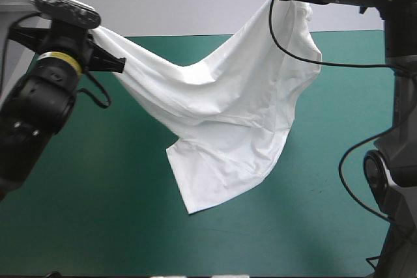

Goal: Fold the cloth

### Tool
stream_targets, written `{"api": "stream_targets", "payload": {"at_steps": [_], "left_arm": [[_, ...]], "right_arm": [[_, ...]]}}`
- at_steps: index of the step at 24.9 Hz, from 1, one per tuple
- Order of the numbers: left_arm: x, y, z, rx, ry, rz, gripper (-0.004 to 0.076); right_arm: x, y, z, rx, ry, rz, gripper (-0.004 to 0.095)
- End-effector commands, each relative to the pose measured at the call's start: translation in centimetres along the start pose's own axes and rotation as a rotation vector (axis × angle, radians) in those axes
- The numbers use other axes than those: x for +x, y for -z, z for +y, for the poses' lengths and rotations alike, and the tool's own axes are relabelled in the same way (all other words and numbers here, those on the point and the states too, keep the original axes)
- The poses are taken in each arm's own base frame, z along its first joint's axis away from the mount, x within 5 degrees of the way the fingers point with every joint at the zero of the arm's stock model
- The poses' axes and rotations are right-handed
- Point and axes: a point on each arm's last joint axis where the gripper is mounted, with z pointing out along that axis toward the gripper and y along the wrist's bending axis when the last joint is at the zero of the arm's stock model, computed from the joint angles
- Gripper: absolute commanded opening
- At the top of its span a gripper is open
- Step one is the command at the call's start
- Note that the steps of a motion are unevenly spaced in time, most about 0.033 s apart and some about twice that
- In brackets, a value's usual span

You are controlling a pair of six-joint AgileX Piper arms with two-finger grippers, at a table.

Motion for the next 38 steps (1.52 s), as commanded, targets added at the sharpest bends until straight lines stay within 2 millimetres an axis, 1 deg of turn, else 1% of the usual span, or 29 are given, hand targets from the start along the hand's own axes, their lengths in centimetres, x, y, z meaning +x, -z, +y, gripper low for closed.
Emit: {"api": "stream_targets", "payload": {"at_steps": [1, 2, 3, 4, 5, 6, 7, 8, 9, 10, 11, 12, 13, 14, 15, 16, 17, 18, 20, 23, 25, 26, 28, 31, 32, 34, 35, 36, 38], "left_arm": [[1.6, -5.4, 0.1, 0.057, 0.148, -0.006, 0.0026], [2.3, -7.2, 0.1, 0.063, 0.178, 0.012, 0.0026], [2.8, -8.8, 0.2, 0.06, 0.188, 0.015, 0.0026], [3.3, -11.0, 0.1, 0.063, 0.192, -0.006, 0.0026], [3.6, -12.0, -0.1, 0.066, 0.189, -0.016, 0.0025], [3.9, -13.6, -0.5, 0.079, 0.182, -0.038, 0.0025], [4.1, -14.4, -0.9, 0.088, 0.178, -0.042, 0.0025], [4.7, -15.8, -1.8, 0.106, 0.169, -0.04, 0.0025], [5.1, -16.6, -2.2, 0.115, 0.166, -0.034, 0.0025], [5.9, -18.0, -3.1, 0.134, 0.163, -0.021, 0.0027], [6.6, -18.9, -3.8, 0.148, 0.159, -0.013, 0.004], [7.1, -19.6, -4.2, 0.155, 0.16, 0.0, 0.0076], [7.6, -20.4, -4.8, 0.167, 0.157, 0.005, 0.0158], [7.9, -21.0, -5.2, 0.176, 0.155, 0.003, 0.0252], [8.2, -21.5, -5.6, 0.186, 0.154, -0.005, 0.0363], [8.4, -21.9, -5.8, 0.193, 0.153, -0.008, 0.0486], [8.4, -21.9, -5.8, 0.191, 0.153, -0.004, 0.0559], [8.4, -21.9, -5.7, 0.186, 0.151, 0.002, 0.0584], [7.8, -21.6, -5.2, 0.171, 0.151, 0.005, 0.0585], [5.9, -20.3, -3.7, 0.124, 0.137, -0.005, 0.058], [4.1, -18.7, -2.0, 0.071, 0.122, -0.022, 0.058], [3.3, -17.9, -1.3, 0.049, 0.129, -0.023, 0.058], [1.7, -15.9, 0.5, 0.0, 0.153, -0.008, 0.058], [0.1, -13.0, 1.8, -0.008, 0.174, 0.028, 0.058], [-0.3, -12.2, 1.8, 0.015, 0.175, 0.038, 0.058], [-0.7, -10.7, 1.1, 0.108, 0.164, 0.072, 0.058], [-0.7, -10.1, 0.7, 0.147, 0.146, 0.09, 0.058], [-0.8, -9.5, -0.1, 0.205, 0.143, 0.113, 0.058], [-0.7, -8.6, -1.5, 0.284, 0.125, 0.169, 0.058]], "right_arm": [[-0.6, -1.5, -1.1, 0.021, 0.017, -0.11, -0.0017], [0.0, -3.2, -1.8, 0.031, 0.028, -0.092, -0.0017], [0.5, -4.3, -2.4, 0.044, 0.034, -0.083, -0.0017], [1.6, -7.0, -3.5, 0.063, 0.038, -0.067, -0.0017], [2.1, -7.9, -4.1, 0.07, 0.039, -0.06, -0.0017], [3.3, -10.2, -5.0, 0.078, 0.038, -0.044, -0.0017], [3.9, -11.2, -5.5, 0.083, 0.031, -0.032, -0.0016], [5.2, -13.2, -6.5, 0.088, 0.01, -0.016, 0.0013], [5.7, -13.8, -6.9, 0.086, -0.004, -0.007, 0.0045], [6.8, -15.2, -7.7, 0.077, -0.032, 0.009, 0.0199], [7.5, -15.9, -8.1, 0.074, -0.046, 0.021, 0.0368], [7.8, -16.1, -8.6, 0.078, -0.061, 0.027, 0.0585], [8.0, -16.2, -9.1, 0.087, -0.089, 0.034, 0.0735], [8.3, -16.1, -9.3, 0.088, -0.115, 0.056, 0.0813], [8.4, -15.7, -9.8, 0.093, -0.138, 0.082, 0.082], [8.5, -15.1, -10.1, 0.093, -0.153, 0.116, 0.0802], [8.5, -14.3, -10.3, 0.088, -0.159, 0.153, 0.0776], [8.5, -13.7, -10.5, 0.087, -0.173, 0.177, 0.0755], [8.3, -12.4, -10.7, 0.079, -0.189, 0.212, 0.0715], [6.8, -10.0, -10.6, 0.077, -0.228, 0.176, 0.0663], [5.6, -7.8, -10.0, 0.079, -0.227, 0.147, 0.0652], [5.3, -7.0, -9.8, 0.086, -0.223, 0.148, 0.0652], [4.6, -4.4, -9.1, 0.113, -0.189, 0.146, 0.0652], [4.4, -0.9, -8.0, 0.21, -0.102, 0.19, 0.0652], [4.4, 0.5, -7.6, 0.249, -0.082, 0.201, 0.0652], [5.1, 2.6, -6.9, 0.294, -0.075, 0.237, 0.0652], [5.6, 3.2, -6.7, 0.308, -0.072, 0.255, 0.0652], [6.3, 4.0, -6.5, 0.327, -0.069, 0.283, 0.0652], [7.6, 4.5, -6.3, 0.342, -0.074, 0.333, 0.0652]]}}
